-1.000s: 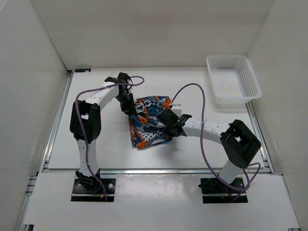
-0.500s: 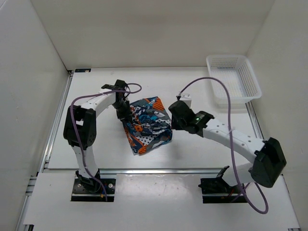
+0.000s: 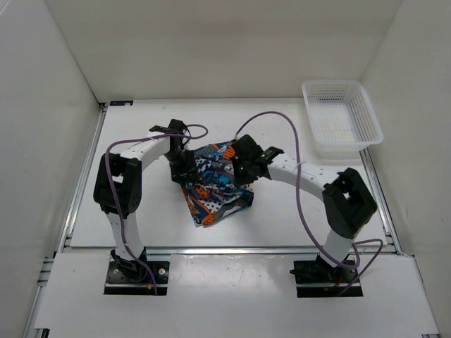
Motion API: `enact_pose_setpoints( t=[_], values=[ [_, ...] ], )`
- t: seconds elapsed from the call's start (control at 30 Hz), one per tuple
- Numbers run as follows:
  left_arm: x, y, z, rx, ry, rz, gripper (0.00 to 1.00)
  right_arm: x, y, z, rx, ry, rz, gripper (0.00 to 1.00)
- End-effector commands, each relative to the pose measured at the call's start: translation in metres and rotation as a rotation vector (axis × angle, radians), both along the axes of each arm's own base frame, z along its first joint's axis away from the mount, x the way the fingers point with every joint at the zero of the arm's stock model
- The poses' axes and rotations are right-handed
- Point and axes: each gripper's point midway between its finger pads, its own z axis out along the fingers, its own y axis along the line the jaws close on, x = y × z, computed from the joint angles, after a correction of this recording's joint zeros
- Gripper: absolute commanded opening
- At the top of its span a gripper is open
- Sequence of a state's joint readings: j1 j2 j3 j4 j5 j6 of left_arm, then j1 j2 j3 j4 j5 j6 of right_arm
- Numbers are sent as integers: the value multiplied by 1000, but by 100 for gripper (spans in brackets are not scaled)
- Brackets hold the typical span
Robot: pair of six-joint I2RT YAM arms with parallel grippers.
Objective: Fold and stack the shorts
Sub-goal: Fold the shorts
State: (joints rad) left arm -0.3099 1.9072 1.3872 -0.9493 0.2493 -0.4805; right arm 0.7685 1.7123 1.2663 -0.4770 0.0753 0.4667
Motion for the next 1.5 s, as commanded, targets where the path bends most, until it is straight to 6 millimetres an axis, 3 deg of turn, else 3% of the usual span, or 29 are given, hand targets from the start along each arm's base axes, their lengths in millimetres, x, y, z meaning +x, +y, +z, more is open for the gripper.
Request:
enact_pose_setpoints(
  t=[0.0,0.1,0.23,0.37,0.47,0.57,0.7,0.73,0.8,0.93,1.1,1.13,1.23,1.27,1.33,1.37,1.43,1.47],
  values=[
    [1,-4,21,-37,-54,-17,72,-30,5,-40,-12,121,90,11],
    [5,-4,40,-39,-96,-24,76,-35,-7,-74,-68,155,42,10],
    [16,-4,58,-51,-138,-15,71,-37,-7,-85,-73,179,36,8],
    [22,-6,58,-54,-140,-7,54,-30,-7,-52,-46,113,23,8],
    [28,-13,62,-63,-157,-5,51,-17,-10,-12,-32,15,0,15],
    [38,-13,57,-44,-158,10,49,-10,-9,14,-7,-40,-4,27],
    [59,-15,40,-10,-143,29,39,2,-2,22,6,-54,-15,39],
    [62,-12,24,2,-107,37,35,5,-2,14,-8,-29,-19,39],
    [65,-13,11,11,-81,37,30,11,6,9,-11,-19,-4,39],
    [69,-8,-16,40,-27,47,29,16,15,-11,-28,23,7,35],
    [68,-2,-28,57,-10,48,26,19,24,-33,-40,62,18,31],
    [65,-1,-31,61,-4,39,27,19,24,-33,-40,62,18,31],
    [70,-2,-6,42,-64,40,39,23,22,-22,-35,27,16,31],
    [71,-2,11,29,-103,42,51,25,21,-17,-36,9,8,32],
    [71,-1,34,24,-154,45,65,29,8,-6,-50,-27,-25,37],
    [70,1,57,17,-203,49,76,30,5,9,-39,-57,-34,38],
    [64,-1,75,6,-237,42,88,26,-6,12,-62,-72,-52,45],
    [58,-6,88,-15,-263,28,92,28,-13,24,-51,-99,-70,51]
  ],
)
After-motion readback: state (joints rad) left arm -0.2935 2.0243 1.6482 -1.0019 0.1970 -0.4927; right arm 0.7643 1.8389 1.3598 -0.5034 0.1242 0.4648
